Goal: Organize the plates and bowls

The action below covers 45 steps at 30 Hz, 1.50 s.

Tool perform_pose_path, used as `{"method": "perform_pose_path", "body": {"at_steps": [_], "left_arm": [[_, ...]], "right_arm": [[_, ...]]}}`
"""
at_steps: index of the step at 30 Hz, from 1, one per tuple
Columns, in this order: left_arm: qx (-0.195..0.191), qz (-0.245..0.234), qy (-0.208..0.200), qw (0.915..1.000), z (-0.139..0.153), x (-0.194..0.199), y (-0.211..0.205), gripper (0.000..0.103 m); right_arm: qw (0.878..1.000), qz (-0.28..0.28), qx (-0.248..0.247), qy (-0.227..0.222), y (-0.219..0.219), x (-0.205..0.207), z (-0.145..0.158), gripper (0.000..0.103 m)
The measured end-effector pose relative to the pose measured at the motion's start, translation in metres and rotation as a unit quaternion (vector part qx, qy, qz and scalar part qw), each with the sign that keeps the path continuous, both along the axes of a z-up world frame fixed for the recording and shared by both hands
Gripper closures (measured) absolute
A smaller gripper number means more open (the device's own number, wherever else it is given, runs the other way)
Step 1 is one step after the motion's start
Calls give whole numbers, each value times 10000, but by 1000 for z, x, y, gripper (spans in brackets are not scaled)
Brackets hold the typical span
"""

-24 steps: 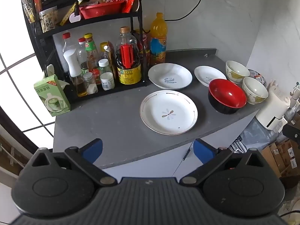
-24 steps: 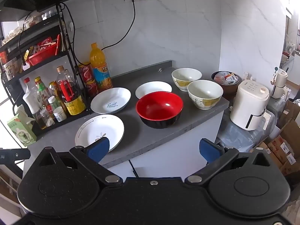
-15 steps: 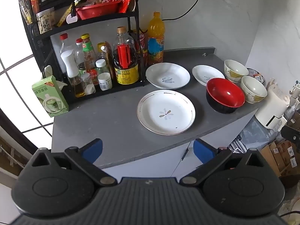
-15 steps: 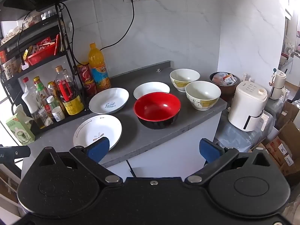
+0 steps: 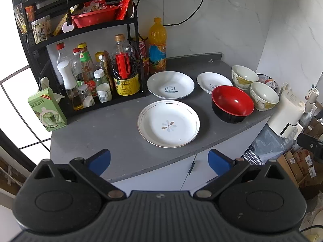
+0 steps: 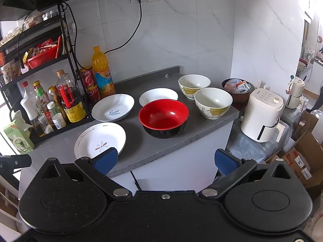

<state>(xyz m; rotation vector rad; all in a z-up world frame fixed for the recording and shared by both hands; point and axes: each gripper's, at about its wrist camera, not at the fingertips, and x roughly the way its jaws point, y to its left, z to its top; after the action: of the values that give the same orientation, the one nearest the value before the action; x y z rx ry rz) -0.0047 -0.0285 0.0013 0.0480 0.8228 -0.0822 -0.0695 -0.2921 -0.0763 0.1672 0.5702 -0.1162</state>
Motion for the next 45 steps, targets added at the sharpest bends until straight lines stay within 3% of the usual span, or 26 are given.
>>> {"method": "perform_pose_path", "body": {"at_steps": [45], "left_arm": [[-131,159,-27,9998,1,-18,-6,1]], "right_arm": [[9999,103,18,92,-11,-9,-4,0]]}}
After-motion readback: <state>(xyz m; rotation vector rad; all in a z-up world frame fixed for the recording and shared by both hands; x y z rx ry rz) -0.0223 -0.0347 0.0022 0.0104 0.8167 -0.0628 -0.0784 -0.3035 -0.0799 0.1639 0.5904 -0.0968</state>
